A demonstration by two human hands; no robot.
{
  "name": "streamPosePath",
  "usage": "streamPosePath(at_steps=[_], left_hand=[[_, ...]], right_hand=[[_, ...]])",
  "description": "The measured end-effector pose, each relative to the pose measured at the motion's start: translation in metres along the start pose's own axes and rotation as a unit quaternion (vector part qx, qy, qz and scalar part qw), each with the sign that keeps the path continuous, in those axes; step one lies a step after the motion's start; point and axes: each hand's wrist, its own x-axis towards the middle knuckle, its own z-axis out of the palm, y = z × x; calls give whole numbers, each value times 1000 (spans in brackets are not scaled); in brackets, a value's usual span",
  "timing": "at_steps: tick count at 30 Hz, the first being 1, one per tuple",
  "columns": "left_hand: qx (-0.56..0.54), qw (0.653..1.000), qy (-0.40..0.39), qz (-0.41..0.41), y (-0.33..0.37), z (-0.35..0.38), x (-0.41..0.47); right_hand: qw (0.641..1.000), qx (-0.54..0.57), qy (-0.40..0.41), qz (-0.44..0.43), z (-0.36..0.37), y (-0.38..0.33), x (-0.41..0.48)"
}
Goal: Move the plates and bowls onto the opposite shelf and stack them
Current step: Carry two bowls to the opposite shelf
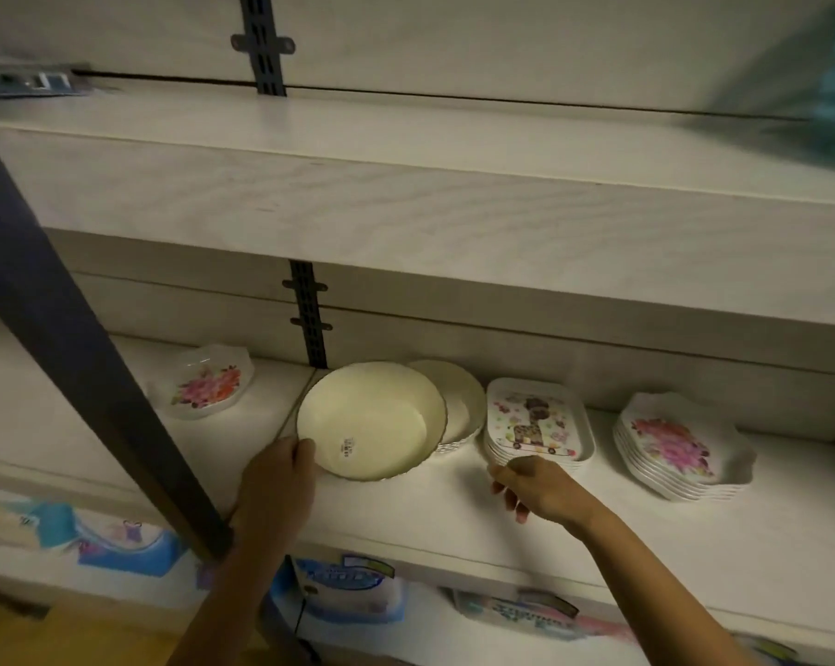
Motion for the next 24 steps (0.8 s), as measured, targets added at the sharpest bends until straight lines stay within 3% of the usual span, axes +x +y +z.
streamPosePath(at_steps=[14,20,24], left_hand=[[82,993,-70,-41,38,97,56],[150,980,-127,-25,34,99,57],[268,949,-162,39,24,83,46]], right_hand=[[998,-16,53,21,-25,31,-57],[999,-24,47,9,-22,29,-58],[999,-34,32,-2,-20,22,-52]])
